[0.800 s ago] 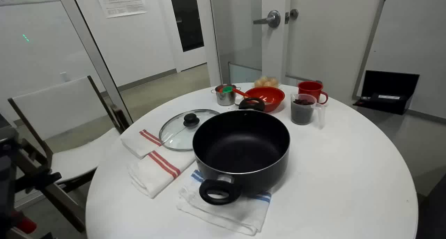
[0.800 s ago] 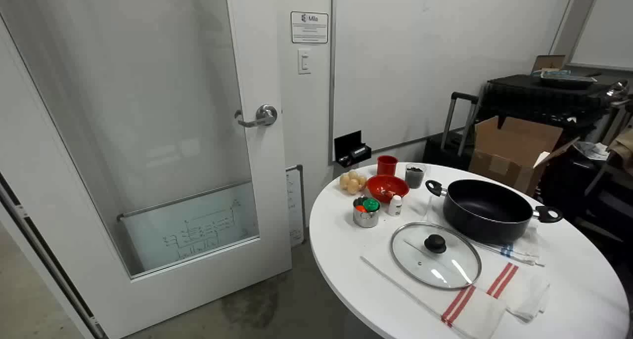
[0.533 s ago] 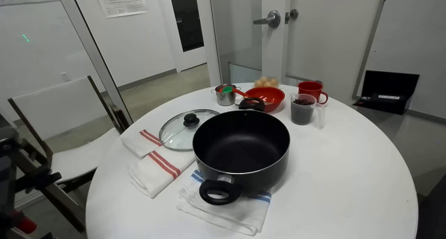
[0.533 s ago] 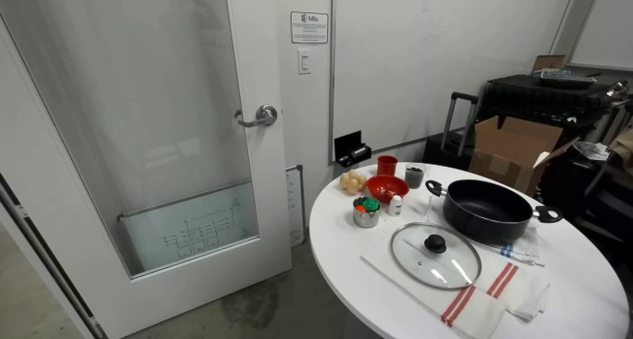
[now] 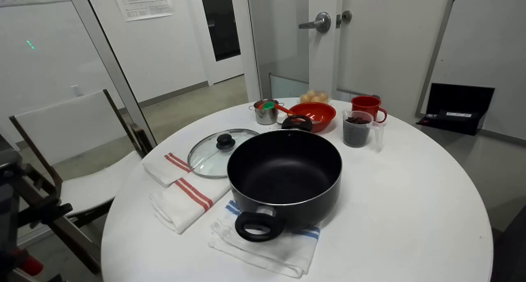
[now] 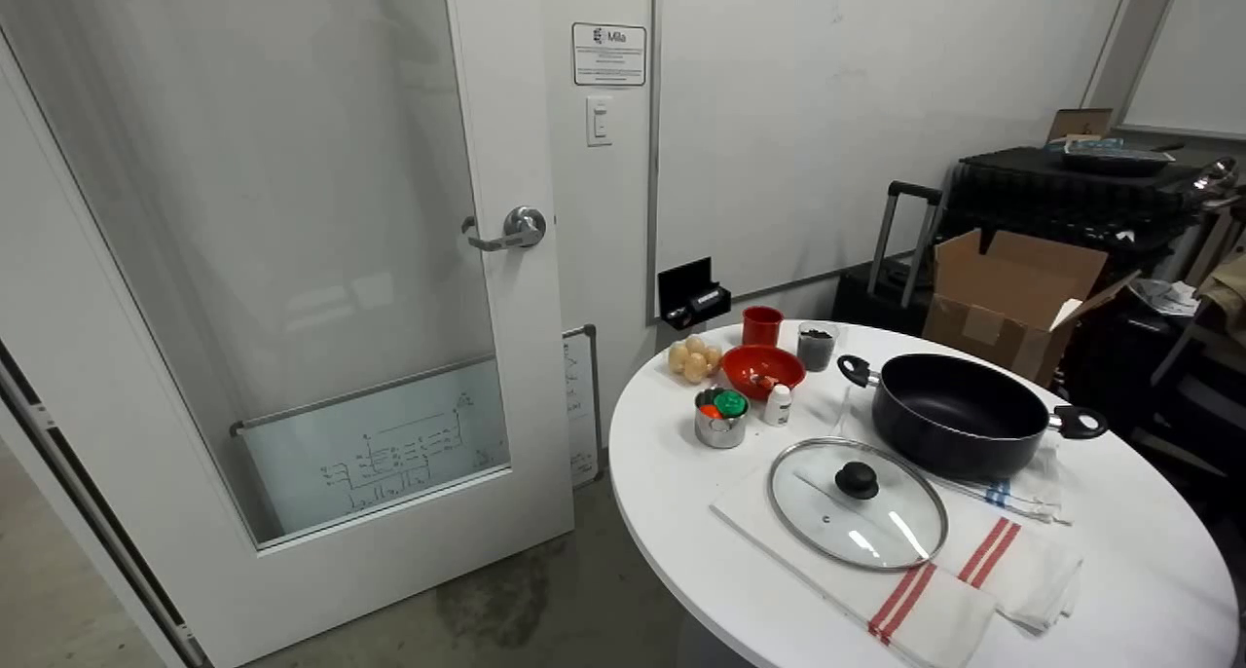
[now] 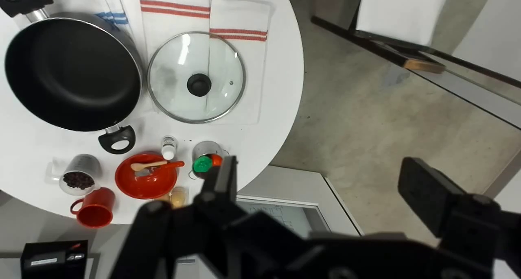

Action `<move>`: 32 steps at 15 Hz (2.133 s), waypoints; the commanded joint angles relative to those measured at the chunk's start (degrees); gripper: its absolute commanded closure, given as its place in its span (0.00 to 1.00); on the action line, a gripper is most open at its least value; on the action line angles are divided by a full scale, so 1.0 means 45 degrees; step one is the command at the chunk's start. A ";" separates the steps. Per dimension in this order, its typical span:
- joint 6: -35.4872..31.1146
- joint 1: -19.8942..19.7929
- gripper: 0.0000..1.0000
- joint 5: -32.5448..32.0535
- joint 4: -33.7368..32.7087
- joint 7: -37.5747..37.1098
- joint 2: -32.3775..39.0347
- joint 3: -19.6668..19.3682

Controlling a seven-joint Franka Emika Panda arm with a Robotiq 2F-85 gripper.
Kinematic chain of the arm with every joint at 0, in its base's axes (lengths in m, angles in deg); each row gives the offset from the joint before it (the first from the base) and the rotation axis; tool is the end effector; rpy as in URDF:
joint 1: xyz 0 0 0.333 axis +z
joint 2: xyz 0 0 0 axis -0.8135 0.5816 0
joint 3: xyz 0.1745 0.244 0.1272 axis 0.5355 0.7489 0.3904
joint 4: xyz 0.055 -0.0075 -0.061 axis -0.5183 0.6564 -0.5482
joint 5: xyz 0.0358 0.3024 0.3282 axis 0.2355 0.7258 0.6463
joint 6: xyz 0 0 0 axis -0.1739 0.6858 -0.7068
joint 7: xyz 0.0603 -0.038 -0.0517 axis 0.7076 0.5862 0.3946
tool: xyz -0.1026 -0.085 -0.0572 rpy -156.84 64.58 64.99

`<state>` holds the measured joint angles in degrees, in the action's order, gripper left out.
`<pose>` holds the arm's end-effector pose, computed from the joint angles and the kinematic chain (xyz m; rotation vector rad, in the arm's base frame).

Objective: Put the lid on the pot

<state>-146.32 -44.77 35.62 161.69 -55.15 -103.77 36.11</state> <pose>0.4263 0.0922 0.5108 -2.8761 -0.2693 -0.2941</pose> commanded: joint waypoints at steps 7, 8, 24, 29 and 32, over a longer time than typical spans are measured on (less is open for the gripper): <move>-0.1690 -0.0189 0.00 -0.0062 -0.0241 0.0343 0.3634 0.0418; -0.2103 -0.0212 0.00 -0.0140 -0.0317 0.0342 0.4303 0.0479; -0.7030 -0.0456 0.00 -0.3301 -0.4172 -0.1355 1.4484 0.0682; -0.6969 -0.0315 0.00 -0.3373 -0.6004 -0.1532 1.6708 0.0530; -0.6838 -0.0243 0.00 -0.3338 -0.7076 -0.1551 1.7851 0.0497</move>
<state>-177.50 -46.58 22.18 136.20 -60.10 -29.35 38.82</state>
